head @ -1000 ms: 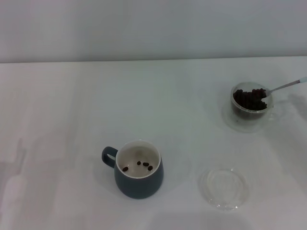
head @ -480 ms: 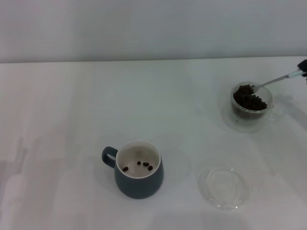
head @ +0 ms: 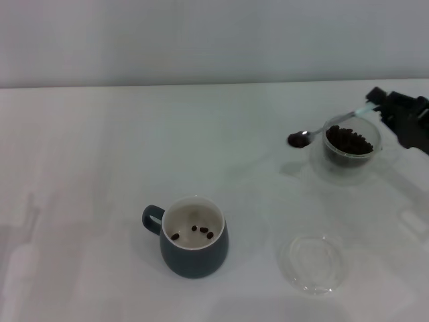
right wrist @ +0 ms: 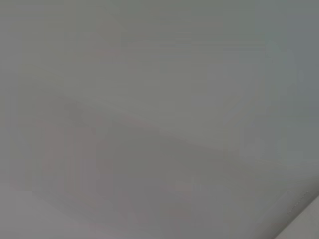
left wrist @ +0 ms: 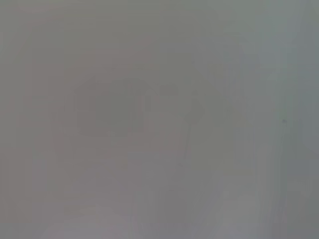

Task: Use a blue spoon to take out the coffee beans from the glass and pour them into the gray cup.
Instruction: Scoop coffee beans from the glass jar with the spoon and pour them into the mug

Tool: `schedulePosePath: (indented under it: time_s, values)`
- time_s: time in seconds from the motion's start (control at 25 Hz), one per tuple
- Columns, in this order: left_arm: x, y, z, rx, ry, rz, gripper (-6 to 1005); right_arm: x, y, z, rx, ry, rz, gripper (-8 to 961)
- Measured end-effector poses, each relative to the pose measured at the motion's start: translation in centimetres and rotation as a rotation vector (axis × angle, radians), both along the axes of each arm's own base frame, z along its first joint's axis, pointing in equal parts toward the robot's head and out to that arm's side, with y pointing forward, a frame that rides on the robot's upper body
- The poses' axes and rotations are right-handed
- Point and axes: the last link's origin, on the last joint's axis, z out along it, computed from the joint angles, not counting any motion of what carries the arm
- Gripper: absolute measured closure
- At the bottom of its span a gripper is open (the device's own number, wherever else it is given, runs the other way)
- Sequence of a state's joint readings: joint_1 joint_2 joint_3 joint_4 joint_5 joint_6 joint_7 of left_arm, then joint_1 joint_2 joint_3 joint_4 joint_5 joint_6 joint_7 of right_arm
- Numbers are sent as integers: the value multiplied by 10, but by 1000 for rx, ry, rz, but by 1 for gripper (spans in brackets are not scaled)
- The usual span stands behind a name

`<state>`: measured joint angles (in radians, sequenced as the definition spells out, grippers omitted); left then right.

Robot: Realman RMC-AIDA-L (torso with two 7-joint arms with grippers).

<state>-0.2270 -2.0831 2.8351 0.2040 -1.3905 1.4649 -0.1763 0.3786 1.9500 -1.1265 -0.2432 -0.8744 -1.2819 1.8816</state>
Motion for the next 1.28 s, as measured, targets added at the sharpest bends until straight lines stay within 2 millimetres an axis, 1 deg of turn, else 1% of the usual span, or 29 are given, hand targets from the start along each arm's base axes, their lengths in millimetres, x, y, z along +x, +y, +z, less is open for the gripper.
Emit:
schedulePosePath:
  time_s: [0.44, 0.56, 0.76, 1.0, 1.28]
  values:
    - [2, 2, -2, -11, 1, -8, 213, -47, -2, -49, -185, 3, 186, 807]
    - [2, 2, -3, -16, 1, -3, 213, -56, -4, -59, -220, -13, 232, 808]
    - [1, 3, -4, -22, 0, 1, 212, -65, -3, -66, -236, -55, 287, 808]
    - [2, 5, -5, -26, -3, 1, 212, -70, 1, -69, -201, -117, 326, 807]
    - [3, 7, -5, -29, -3, -2, 212, -89, 1, -78, -143, -226, 481, 807]
